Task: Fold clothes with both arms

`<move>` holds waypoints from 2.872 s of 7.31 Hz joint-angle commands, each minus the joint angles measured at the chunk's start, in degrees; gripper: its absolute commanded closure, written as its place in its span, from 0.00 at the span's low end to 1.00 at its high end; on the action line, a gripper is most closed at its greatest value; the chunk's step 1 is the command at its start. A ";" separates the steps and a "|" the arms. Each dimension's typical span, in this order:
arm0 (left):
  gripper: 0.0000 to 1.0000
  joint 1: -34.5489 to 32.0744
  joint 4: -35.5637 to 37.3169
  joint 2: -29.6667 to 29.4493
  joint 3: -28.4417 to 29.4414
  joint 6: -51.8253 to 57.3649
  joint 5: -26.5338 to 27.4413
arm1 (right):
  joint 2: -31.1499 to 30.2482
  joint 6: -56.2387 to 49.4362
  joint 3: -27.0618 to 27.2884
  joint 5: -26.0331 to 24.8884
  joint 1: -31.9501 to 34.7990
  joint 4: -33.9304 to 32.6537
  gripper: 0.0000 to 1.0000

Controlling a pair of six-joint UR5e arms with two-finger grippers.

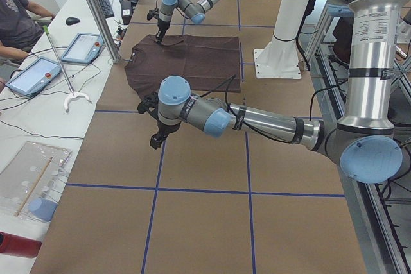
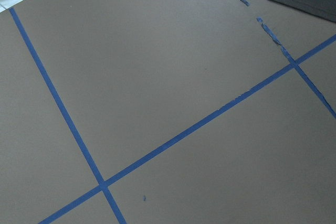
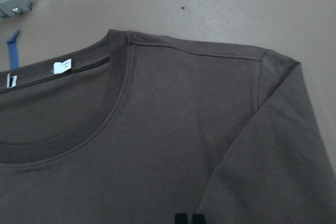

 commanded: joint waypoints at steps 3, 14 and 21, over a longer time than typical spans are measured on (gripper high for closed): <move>0.00 16.16 -4.02 -19.27 12.74 -35.05 2.33 | -0.28 0.57 7.51 1.56 0.76 -1.89 0.00; 0.32 31.39 -21.79 -41.19 45.81 -62.82 25.71 | -25.44 0.57 35.95 13.00 8.59 -2.70 0.00; 1.00 32.10 -23.02 -41.47 47.58 -62.74 25.72 | -25.53 0.40 35.16 12.92 8.50 -2.70 0.00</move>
